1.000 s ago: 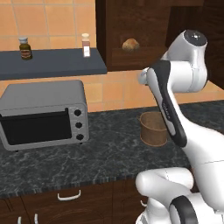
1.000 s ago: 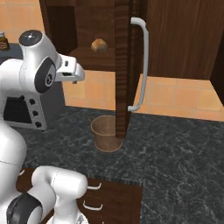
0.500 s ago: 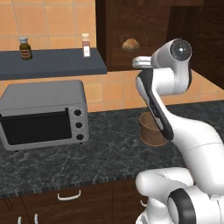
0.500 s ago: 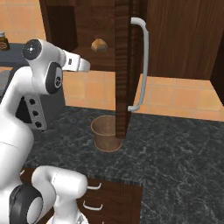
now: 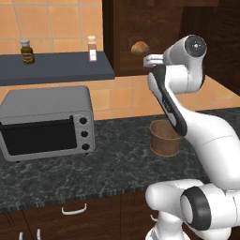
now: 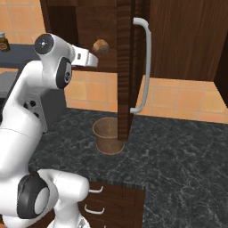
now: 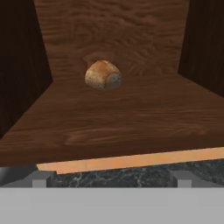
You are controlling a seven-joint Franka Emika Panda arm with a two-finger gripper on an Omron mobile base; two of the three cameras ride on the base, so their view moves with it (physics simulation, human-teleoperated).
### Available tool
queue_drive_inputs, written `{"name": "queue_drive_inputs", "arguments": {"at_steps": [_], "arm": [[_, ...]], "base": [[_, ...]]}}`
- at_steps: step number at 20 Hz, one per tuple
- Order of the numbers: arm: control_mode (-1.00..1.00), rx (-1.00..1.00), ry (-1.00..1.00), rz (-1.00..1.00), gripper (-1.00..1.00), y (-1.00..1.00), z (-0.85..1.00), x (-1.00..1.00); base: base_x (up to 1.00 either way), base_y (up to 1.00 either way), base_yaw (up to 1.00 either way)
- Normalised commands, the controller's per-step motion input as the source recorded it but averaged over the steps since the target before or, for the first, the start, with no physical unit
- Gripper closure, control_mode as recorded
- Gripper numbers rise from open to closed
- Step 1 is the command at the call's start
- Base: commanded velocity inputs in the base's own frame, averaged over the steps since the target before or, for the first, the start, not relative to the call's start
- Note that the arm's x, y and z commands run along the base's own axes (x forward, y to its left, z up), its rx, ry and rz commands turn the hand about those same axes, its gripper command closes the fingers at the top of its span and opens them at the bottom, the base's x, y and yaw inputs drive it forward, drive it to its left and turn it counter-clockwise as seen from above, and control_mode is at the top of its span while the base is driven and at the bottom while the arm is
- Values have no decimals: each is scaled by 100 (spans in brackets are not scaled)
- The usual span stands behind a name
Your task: Open the cabinet, pick up the bread from the cabinet and place it in the basket. Then move the basket to the dining counter.
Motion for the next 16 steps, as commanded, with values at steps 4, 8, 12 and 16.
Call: {"name": "queue_drive_inputs", "arguments": {"at_steps": [4, 8, 12, 16], "arm": [[-100, 0, 4, 12, -100, -19, 22, 59], [-100, -4, 22, 7, -100, 0, 6, 54], [-100, -9, 17, 4, -100, 0, 0, 48], [-100, -6, 2, 1, -100, 0, 2, 18]], "base": [[0, 0, 0], [0, 0, 0], [0, 0, 0], [0, 0, 0]]}}
